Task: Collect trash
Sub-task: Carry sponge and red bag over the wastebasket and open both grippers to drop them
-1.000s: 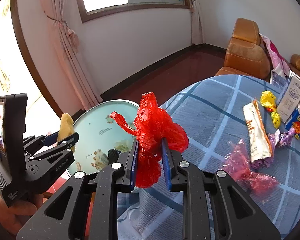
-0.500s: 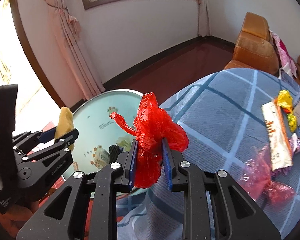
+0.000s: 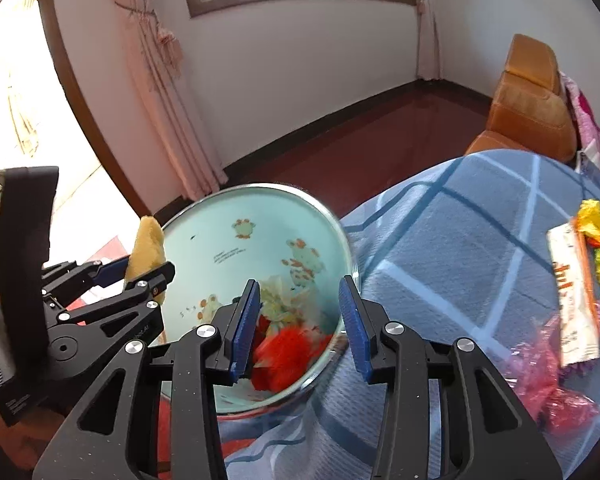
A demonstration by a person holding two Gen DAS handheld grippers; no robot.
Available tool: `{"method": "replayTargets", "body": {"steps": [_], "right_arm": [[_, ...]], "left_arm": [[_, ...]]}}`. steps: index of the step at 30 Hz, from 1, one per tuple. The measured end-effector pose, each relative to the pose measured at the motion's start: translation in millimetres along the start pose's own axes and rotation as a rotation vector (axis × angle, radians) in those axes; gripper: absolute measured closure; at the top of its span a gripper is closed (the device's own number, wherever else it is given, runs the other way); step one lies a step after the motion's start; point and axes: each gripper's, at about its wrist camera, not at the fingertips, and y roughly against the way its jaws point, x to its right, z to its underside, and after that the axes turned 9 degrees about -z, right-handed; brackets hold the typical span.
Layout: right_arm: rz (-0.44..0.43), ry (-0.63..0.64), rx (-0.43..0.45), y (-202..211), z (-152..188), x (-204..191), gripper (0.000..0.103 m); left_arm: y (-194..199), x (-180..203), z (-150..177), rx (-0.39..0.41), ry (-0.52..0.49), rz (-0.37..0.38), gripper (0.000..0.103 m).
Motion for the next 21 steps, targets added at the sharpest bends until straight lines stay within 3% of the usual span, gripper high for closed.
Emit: {"method": "replayTargets", "body": {"steps": [12, 13, 15, 21], "right_arm": [[0.085, -0.043, 0.052, 42.1, 17.8, 23.9, 0.061], [0.088, -0.052, 0.051, 43.2, 19.7, 26.0, 0.061], [0.089, -0.072, 0.053, 46.1, 22.4, 29.9, 0.060], [0.120, -0.102, 0.070, 56.0, 27.6, 34.9, 0.040]], "left_arm": [[4.5, 13.7, 2.0, -0.010, -0.020, -0.002, 0.067], [6.2, 14.7, 2.3, -0.008, -0.023, -0.006, 0.065], [11.6, 15.4, 2.5, 0.006, -0.023, -0.018, 0.045], [27.8, 12.8, 2.8, 0.043, -0.008, -0.030, 0.027]]}}
